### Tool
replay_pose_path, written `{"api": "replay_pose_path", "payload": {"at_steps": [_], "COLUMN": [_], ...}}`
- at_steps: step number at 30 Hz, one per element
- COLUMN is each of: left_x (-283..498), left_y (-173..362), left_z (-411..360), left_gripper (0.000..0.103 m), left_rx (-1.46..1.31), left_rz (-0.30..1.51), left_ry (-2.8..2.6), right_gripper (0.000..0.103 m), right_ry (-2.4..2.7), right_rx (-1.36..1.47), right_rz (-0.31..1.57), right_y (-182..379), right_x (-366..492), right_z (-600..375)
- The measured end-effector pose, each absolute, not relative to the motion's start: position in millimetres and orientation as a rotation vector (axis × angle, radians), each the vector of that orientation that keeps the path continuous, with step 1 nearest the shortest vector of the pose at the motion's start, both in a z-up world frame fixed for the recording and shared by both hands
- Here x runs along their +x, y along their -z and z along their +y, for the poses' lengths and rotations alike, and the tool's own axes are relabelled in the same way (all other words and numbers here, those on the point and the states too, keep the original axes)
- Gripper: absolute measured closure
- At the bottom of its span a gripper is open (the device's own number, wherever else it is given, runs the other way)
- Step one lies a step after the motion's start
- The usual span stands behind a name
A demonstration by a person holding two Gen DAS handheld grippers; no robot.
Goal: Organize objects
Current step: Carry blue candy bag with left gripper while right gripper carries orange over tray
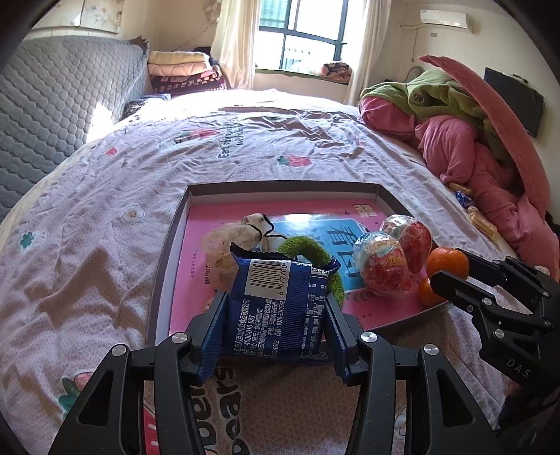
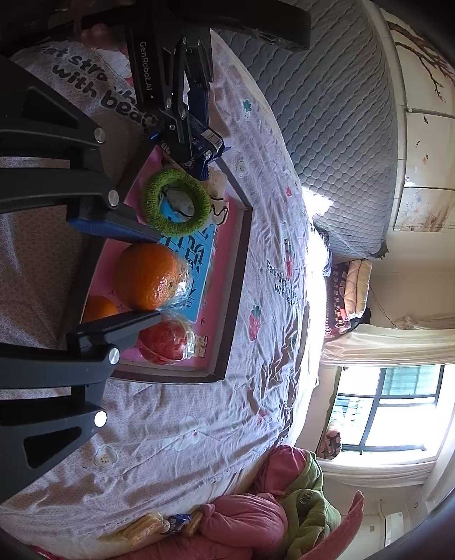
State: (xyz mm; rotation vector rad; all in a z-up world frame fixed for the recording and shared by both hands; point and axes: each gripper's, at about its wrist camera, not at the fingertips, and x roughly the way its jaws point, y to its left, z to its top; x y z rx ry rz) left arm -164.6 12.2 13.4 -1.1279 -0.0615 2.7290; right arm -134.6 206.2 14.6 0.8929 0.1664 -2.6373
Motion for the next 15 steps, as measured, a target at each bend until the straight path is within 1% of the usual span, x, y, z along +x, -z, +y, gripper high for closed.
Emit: {"api": "replay_pose_path", "payload": {"at_steps": [15], "left_x": [-168.4], "left_y": [-5.1], "left_z": [16.7], "left_gripper": [0.05], "left_rx": [-1.123], "left_rz": [-0.048], "left_ry": [-2.723], "right_gripper": [0.064], "right_ry": [2.639], "right_rx": [0.944], "right_rz": [0.17], "right_y": [-4.0], "right_x": [-144.8], "right_z": [204.4]}}
